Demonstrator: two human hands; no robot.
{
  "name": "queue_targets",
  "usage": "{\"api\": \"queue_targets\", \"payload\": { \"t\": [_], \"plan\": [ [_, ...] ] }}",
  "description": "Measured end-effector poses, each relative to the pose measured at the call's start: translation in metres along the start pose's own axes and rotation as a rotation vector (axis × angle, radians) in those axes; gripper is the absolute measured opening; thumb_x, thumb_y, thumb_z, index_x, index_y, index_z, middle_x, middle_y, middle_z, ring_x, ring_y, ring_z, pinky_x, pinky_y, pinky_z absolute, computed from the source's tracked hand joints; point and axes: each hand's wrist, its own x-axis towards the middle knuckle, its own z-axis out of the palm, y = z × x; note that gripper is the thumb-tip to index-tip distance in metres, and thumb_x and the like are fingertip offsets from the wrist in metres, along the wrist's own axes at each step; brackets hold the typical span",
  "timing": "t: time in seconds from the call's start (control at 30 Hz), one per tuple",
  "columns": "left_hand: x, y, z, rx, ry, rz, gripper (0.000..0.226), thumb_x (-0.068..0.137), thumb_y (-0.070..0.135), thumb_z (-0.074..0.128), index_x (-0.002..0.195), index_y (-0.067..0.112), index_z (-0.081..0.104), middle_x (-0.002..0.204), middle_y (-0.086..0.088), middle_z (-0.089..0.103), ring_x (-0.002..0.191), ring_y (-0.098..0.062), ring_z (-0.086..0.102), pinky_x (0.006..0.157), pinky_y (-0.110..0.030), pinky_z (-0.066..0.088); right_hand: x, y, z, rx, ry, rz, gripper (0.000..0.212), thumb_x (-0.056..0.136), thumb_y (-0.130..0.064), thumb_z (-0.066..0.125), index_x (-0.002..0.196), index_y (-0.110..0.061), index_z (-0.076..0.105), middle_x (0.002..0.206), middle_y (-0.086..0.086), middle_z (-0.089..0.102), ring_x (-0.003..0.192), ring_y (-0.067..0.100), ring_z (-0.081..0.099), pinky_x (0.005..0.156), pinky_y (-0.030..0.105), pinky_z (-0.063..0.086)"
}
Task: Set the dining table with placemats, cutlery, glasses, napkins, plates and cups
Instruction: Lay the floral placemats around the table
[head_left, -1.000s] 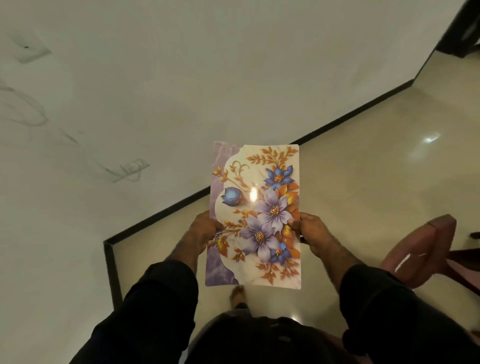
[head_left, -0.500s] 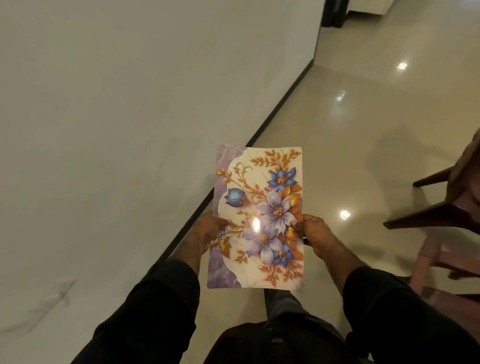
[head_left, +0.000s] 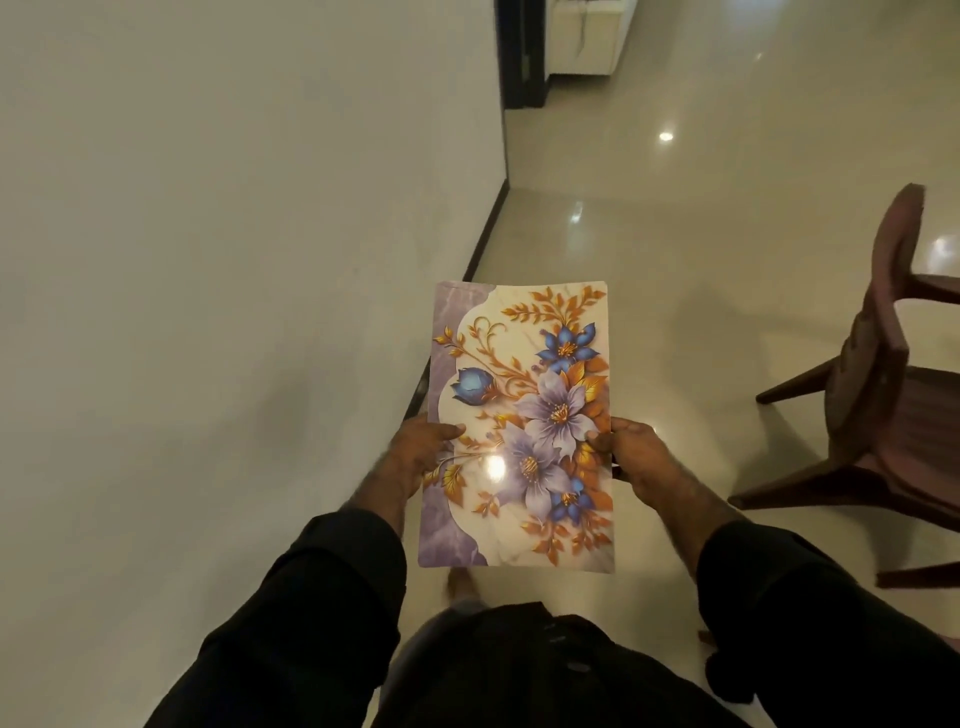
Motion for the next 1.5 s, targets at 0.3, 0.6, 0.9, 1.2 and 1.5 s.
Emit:
{"api": "queue_targets", "payload": {
  "t": [0.3, 0.6, 0.9, 1.2, 1.5],
  "plan": [
    [0.177, 0.167, 0.077, 0.129, -0.211, 0.027, 0.02, 0.095, 0.013, 0.079, 0.115, 0.01, 0.076, 0.091, -0.006, 0.083, 0.072, -0.018, 0.08, 0.055, -0.026, 0.06, 0.153, -0.094, -0.033, 0.107, 0.199, -0.021, 0.014, 0.093, -0.011, 0.073, 0.106, -0.012, 0.079, 0.086, 0.005, 0.076, 0.07, 0.017, 0.069, 0.065, 0.03, 0.057],
    [0.3, 0.34, 0.189, 0.302, -0.363, 0.001, 0.015, 0.095, 0.01, 0.078, 0.109, 0.009, 0.075, 0.079, -0.002, 0.081, 0.061, -0.016, 0.077, 0.048, -0.023, 0.056, 0.254, -0.189, -0.09, 0.284, 0.397, -0.003, 0.021, 0.094, -0.01, 0.07, 0.114, -0.008, 0.077, 0.099, 0.013, 0.076, 0.085, 0.027, 0.067, 0.077, 0.039, 0.059],
    [0.395, 0.438, 0.365, 0.409, -0.417, -0.01, 0.021, 0.093, 0.011, 0.079, 0.114, 0.011, 0.076, 0.082, 0.0, 0.082, 0.058, -0.009, 0.075, 0.043, -0.018, 0.051, 0.369, -0.259, -0.219, 0.411, 0.503, 0.023, 0.022, 0.091, -0.004, 0.069, 0.11, -0.009, 0.078, 0.094, 0.01, 0.077, 0.081, 0.025, 0.068, 0.076, 0.037, 0.057],
    [0.446, 0.545, 0.565, 0.398, -0.454, -0.003, 0.021, 0.092, 0.01, 0.079, 0.113, 0.008, 0.076, 0.086, -0.004, 0.082, 0.065, -0.016, 0.078, 0.049, -0.023, 0.055, 0.44, -0.374, -0.396, 0.372, 0.544, 0.031, 0.026, 0.087, 0.005, 0.062, 0.097, -0.013, 0.079, 0.076, 0.002, 0.072, 0.061, 0.014, 0.063, 0.059, 0.025, 0.054],
    [0.526, 0.631, 0.795, 0.558, -0.575, 0.062, 0.015, 0.094, 0.003, 0.075, 0.108, 0.007, 0.075, 0.081, -0.004, 0.081, 0.06, -0.013, 0.077, 0.045, -0.022, 0.054, 0.528, -0.434, -0.571, 0.535, 0.69, -0.017, 0.022, 0.09, 0.002, 0.066, 0.103, -0.011, 0.078, 0.082, 0.004, 0.073, 0.064, 0.015, 0.065, 0.058, 0.023, 0.054]
  ]
}}
